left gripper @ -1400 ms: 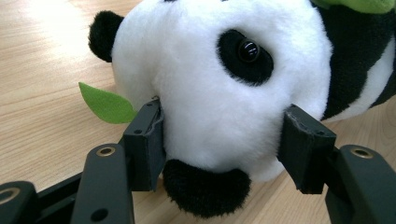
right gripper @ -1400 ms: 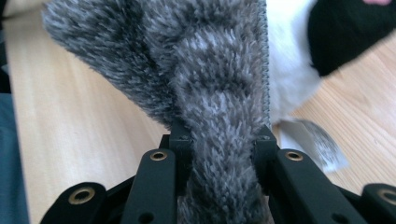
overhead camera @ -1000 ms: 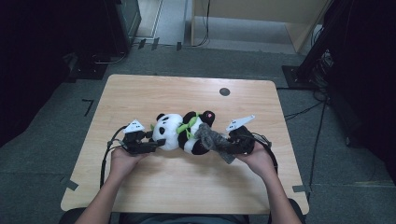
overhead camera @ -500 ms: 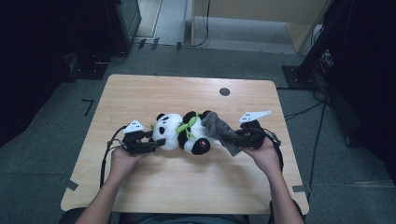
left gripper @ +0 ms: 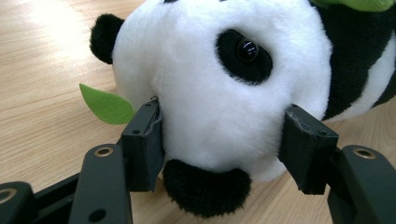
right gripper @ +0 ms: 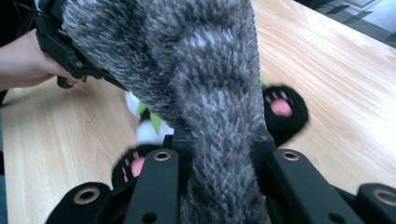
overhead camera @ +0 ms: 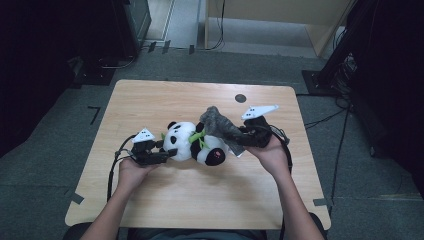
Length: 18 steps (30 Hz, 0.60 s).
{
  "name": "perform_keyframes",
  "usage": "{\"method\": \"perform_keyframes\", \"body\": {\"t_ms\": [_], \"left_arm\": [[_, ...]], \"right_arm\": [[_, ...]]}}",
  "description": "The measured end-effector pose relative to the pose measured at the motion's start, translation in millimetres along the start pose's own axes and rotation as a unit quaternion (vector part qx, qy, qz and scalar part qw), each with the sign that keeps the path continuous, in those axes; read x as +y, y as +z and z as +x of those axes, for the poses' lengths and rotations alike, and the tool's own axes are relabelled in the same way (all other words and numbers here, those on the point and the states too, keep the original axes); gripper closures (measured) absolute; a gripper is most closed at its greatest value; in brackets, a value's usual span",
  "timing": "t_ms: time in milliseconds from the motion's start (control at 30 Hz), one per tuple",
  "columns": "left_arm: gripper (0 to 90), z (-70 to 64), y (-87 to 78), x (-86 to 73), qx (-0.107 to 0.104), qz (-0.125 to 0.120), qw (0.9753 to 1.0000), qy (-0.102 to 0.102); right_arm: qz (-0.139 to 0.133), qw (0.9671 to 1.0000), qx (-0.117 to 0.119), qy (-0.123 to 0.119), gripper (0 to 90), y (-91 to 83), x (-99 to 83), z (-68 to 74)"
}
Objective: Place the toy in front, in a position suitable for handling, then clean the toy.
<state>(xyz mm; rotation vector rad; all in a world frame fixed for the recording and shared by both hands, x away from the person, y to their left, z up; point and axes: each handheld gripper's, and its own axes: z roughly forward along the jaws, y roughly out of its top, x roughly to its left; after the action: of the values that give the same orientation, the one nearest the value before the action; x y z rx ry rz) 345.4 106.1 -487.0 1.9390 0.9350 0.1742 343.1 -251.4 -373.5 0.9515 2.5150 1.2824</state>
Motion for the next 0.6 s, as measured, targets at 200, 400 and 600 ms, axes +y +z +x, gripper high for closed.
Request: {"method": "perform_keyframes", "body": {"t_ms": [200,400,600], "left_arm": [[37.9,-0.5,-0.2,0.3,0.001,-0.001,1.0,0.0],[38.1,-1.5,-0.5,0.7,0.003,-0.001,1.0,0.002],[38.2,-1.2,-0.6,0.8,0.004,-0.002,1.0,0.004]], "right_arm": [[0.011,0.9996,0.011,-0.022,73.5,18.0,23.6,6.5],[0.024,0.9987,0.024,-0.037,72.8,38.2,55.0,18.9],[0.061,0.9956,0.028,-0.066,72.0,70.9,80.5,33.8]]}}
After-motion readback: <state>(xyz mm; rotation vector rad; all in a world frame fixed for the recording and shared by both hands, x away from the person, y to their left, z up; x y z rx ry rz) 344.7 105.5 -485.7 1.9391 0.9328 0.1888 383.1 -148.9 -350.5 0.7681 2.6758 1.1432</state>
